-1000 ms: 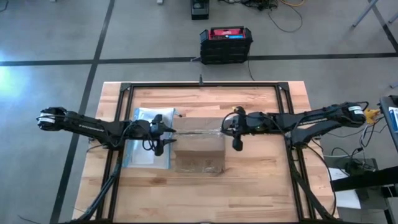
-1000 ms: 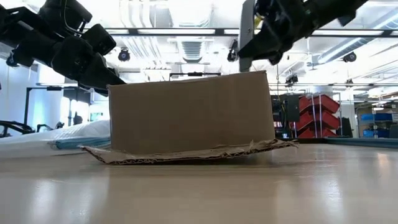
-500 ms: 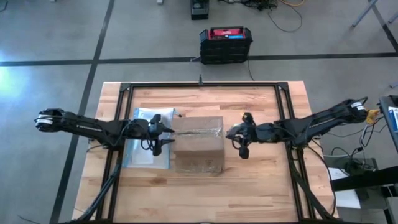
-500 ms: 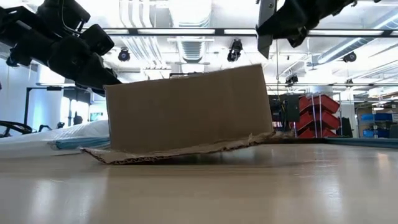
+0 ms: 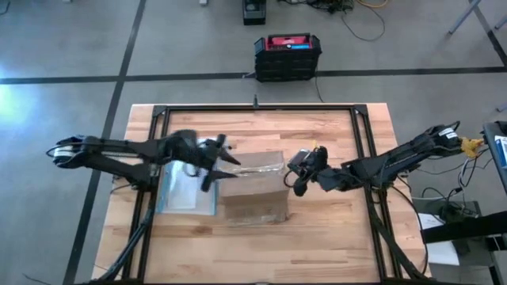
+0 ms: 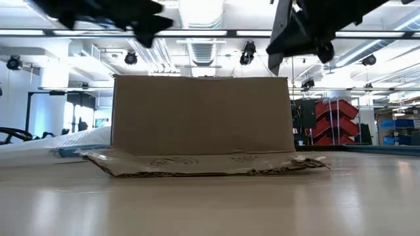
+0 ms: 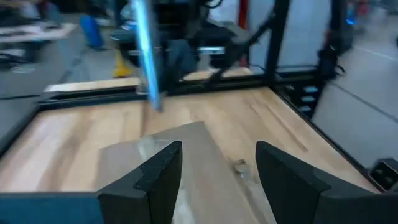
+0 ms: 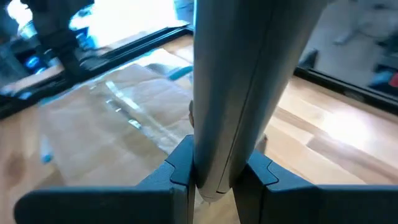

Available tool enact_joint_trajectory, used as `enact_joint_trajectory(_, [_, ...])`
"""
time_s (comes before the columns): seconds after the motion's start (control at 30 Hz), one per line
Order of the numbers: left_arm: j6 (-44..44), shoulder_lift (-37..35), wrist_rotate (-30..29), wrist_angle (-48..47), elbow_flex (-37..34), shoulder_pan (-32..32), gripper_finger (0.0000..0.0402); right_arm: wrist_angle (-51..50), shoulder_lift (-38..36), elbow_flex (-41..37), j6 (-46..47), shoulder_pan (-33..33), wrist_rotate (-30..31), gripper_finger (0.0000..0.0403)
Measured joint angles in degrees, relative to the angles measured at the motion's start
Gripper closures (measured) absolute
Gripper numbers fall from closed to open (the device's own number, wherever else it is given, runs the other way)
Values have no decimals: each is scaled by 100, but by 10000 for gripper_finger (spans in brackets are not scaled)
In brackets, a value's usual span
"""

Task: Unpack boxes
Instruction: Break down the cardboard box until it is fully flat

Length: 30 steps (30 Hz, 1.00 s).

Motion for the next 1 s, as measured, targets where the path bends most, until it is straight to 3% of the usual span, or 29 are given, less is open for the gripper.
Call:
enact_joint_trajectory(0.27, [443,2446,739,-139,1635,245,242,36,527,-2,1458,481,1184,353])
enact_joint_trajectory(0.47, [499,3484,1020,-242,2409,722,253,-423,517,-2,2572,1003,2355,353])
enact_joint_trajectory(0.57, [482,3802,1097,-276,2565,901,259,-492,669,-2,3093,1044,2729,353])
enact_joint_trajectory(0.7, [483,4035,1122,-117,2713,1068,265,-263,1036,-2,3374,808,2746,353])
enact_joint_trajectory(1.0, [486,4233,1115,-75,2351,1405,282,1392,1620,-8,2237,391,2843,353])
